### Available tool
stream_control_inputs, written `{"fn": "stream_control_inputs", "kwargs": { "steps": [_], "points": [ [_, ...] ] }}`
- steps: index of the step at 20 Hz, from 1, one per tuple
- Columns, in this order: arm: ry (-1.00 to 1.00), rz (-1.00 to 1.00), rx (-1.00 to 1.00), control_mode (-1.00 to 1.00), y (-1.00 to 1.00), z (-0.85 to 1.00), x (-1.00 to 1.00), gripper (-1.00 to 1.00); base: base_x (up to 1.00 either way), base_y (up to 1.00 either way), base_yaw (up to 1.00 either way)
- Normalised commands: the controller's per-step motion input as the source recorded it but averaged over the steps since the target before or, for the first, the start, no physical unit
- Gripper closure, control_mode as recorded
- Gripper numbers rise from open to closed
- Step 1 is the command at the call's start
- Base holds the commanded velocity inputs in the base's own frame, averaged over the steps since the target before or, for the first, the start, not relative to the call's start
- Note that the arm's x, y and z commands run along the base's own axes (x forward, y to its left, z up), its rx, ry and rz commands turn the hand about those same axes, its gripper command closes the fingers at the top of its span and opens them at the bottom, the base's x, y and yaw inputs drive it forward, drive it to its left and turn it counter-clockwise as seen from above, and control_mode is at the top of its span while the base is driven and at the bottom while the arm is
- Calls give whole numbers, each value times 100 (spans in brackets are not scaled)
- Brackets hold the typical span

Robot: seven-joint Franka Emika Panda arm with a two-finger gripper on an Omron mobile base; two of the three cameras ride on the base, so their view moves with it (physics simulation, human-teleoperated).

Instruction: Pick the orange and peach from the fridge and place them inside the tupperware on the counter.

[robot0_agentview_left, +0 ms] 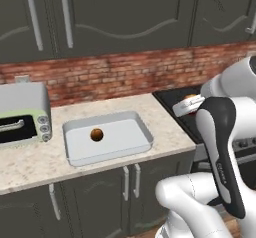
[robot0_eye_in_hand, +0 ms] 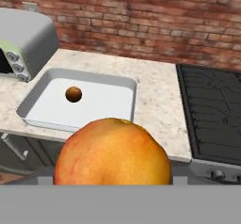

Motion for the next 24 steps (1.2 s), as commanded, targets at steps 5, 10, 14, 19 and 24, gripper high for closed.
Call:
{"fn": "stream_control_inputs", "kwargs": {
  "steps": [5, 10, 14, 19, 24],
  "points": [
    [0, 0, 0, 100, 0, 0, 0, 100, 60, 11, -4],
    [0, 0, 0, 100, 0, 0, 0, 100, 37, 8, -3],
    [0, 0, 0, 100, 0, 0, 0, 100, 33, 19, -5],
    [0, 0, 0, -100, 3, -15, 0, 100, 19, 18, -4],
    [3, 0, 0, -100, 24, -87, 2, 100, 0, 0, 0]
  ]
}}
